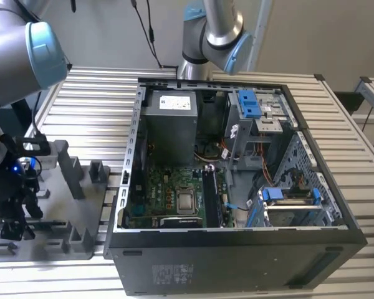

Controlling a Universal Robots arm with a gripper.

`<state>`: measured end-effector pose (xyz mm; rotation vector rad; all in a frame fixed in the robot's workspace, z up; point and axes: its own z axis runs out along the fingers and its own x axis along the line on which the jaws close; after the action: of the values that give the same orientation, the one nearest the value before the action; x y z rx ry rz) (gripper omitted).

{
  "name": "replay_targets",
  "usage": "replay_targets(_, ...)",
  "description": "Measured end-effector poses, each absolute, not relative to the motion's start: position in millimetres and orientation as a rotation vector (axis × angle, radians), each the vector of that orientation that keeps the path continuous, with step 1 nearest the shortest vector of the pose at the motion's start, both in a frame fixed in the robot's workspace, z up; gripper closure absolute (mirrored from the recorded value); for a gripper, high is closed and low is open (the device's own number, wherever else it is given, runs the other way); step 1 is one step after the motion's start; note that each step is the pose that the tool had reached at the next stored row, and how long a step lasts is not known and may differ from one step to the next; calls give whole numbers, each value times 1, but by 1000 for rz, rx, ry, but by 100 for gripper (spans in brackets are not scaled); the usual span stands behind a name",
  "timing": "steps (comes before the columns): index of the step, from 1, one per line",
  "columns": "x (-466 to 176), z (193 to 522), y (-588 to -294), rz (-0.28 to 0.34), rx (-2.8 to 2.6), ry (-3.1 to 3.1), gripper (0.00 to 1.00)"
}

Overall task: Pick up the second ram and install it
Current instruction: 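Pick up the second ram and move it above second insertion slot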

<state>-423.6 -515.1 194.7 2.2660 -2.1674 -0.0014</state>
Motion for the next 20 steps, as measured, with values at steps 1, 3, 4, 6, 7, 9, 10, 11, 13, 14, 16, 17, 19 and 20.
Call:
replay_targets(1, -424, 195, -515, -1, 2266, -2167, 52)
replay_targets(3, -424, 194, -515, -1, 2266, -2167, 52)
replay_targets(4, -423, 194, -515, -1, 2266, -2167, 52)
replay_targets(6, -423, 194, -515, -1, 2266, -2167, 52)
replay_targets(7, -423, 194, -515, -1, 2266, -2167, 52)
replay_targets(9, -423, 194, -515, -1, 2266, -2167, 52)
replay_targets(10, -423, 194, -515, -1, 2266, -2167, 54)
replay_targets(11, -423, 194, -515, -1, 2266, -2167, 60)
replay_targets(13, -423, 194, -515, -1, 2266, -2167, 67)
replay_targets(14, -423, 194, -515, -1, 2266, -2167, 67)
replay_targets(16, -423, 194, -515, -1, 2266, -2167, 73)
replay_targets(17, -424, 194, -515, -1, 2266, -2167, 73)
replay_targets(19, -423, 194, -515, -1, 2266, -2167, 73)
replay_targets(20, -423, 194, -515, -1, 2266, -2167, 73)
